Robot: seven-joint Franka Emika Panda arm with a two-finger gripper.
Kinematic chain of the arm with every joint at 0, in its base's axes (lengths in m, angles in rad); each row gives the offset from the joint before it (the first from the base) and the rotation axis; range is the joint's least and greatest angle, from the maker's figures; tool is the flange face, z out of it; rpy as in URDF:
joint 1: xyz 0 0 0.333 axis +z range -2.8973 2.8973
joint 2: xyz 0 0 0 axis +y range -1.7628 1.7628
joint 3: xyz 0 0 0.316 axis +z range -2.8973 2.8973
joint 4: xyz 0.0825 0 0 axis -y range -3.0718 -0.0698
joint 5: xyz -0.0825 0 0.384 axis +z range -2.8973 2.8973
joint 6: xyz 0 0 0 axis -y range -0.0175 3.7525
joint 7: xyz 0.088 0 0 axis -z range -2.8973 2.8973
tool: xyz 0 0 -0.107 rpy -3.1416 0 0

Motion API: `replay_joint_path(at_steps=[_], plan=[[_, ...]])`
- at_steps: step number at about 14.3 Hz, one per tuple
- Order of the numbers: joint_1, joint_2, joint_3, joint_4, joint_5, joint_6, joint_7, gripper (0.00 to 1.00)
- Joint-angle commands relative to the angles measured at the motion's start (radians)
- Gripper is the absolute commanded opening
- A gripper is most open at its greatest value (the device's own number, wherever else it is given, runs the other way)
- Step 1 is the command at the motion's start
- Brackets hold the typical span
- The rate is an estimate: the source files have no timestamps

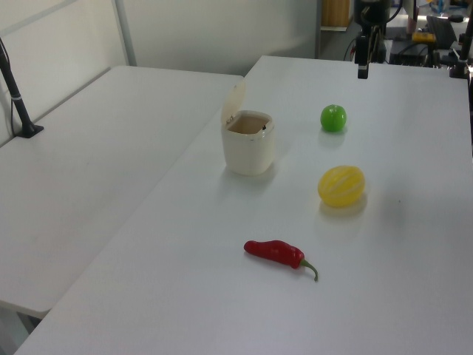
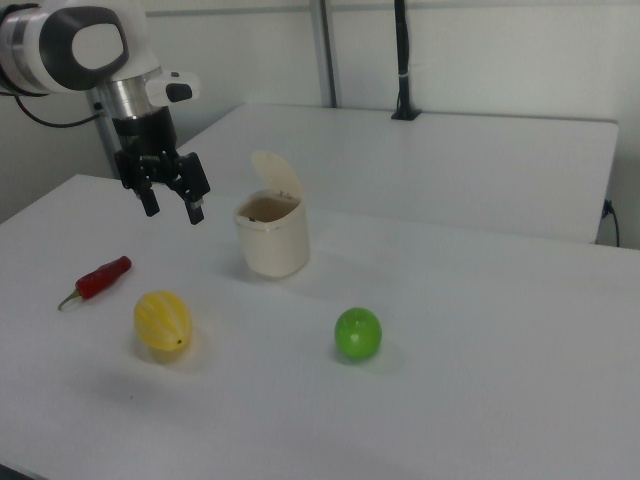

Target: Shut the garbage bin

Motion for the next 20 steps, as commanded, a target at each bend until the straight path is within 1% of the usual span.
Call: replay_joint_path(at_steps=[1,3,10,12,13,14,15,16,17,18,20], plan=[[-0.021,-0.014,-0.003,0.007,-0.019,-0.027,0.009,1.0],[-0.034,-0.018,-0.003,0.008,-0.018,-0.03,0.008,1.0],[-0.041,-0.018,-0.004,0.01,-0.005,-0.024,0.009,1.0],[-0.041,-0.013,-0.004,0.03,-0.004,-0.028,0.009,1.0],[-0.041,-0.013,-0.004,0.028,-0.005,-0.028,0.009,0.94],[-0.041,-0.011,-0.004,0.028,-0.005,-0.028,0.009,0.84],[-0.04,-0.011,-0.004,0.028,-0.005,-0.027,0.008,0.64],[-0.04,-0.01,-0.004,0.028,-0.004,-0.027,0.006,0.3],[-0.038,-0.011,-0.004,0.028,-0.004,-0.027,0.005,0.13],[-0.038,-0.008,-0.003,0.028,-0.005,-0.027,0.005,0.0],[-0.037,-0.008,-0.003,0.028,-0.005,-0.027,0.003,0.0]])
